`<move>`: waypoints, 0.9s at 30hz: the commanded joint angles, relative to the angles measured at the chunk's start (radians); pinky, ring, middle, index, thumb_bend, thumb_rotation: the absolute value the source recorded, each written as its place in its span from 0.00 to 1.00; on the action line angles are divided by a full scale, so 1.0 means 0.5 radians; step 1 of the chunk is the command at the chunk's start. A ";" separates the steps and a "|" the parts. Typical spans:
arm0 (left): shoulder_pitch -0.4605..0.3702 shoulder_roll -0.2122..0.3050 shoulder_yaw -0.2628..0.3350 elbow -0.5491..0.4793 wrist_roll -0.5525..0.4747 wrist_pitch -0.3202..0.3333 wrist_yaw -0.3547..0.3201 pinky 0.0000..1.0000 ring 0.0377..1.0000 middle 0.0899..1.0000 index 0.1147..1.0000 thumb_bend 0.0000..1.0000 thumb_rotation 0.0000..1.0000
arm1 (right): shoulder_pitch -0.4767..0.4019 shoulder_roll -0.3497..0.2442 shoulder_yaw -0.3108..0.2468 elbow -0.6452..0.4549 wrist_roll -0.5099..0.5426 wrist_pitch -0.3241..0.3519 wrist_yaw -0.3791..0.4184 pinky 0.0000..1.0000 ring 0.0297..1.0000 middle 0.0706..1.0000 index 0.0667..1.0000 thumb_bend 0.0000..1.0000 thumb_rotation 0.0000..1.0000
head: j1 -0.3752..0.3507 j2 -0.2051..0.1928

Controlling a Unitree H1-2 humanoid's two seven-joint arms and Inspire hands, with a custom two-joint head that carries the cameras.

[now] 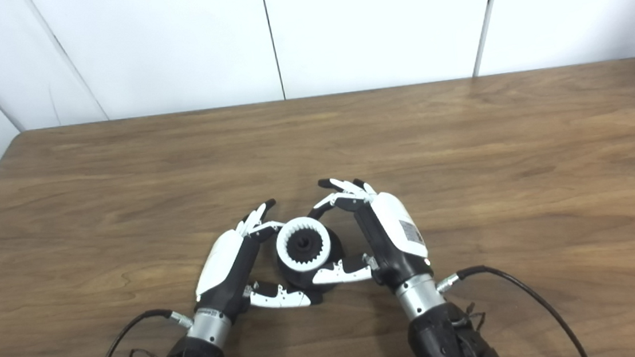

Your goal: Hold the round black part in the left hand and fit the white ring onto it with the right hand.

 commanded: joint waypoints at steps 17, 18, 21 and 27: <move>-0.038 -0.002 0.003 -0.090 -0.027 0.031 -0.034 1.00 1.00 1.00 0.57 0.91 0.28 | -0.049 -0.097 0.026 -0.095 -0.059 0.145 0.240 0.92 0.95 0.94 0.83 0.91 0.38 | 0.000 0.021; -0.038 -0.003 0.004 -0.091 -0.026 0.033 -0.035 1.00 1.00 1.00 0.57 0.91 0.28 | -0.054 -0.109 0.028 -0.106 -0.060 0.158 0.267 0.91 0.95 0.95 0.88 0.94 0.41 | 0.000 0.021; -0.039 -0.001 0.005 -0.092 -0.013 0.034 -0.036 1.00 1.00 1.00 0.57 0.91 0.28 | -0.064 -0.140 0.034 -0.130 -0.063 0.186 0.334 0.92 0.98 0.99 0.98 1.00 0.46 | 0.001 0.023; -0.043 0.000 0.005 -0.089 0.000 0.034 -0.031 1.00 1.00 1.00 0.57 0.92 0.29 | -0.076 -0.169 0.041 -0.153 -0.072 0.241 0.426 0.94 1.00 1.00 1.00 1.00 0.45 | -0.001 0.025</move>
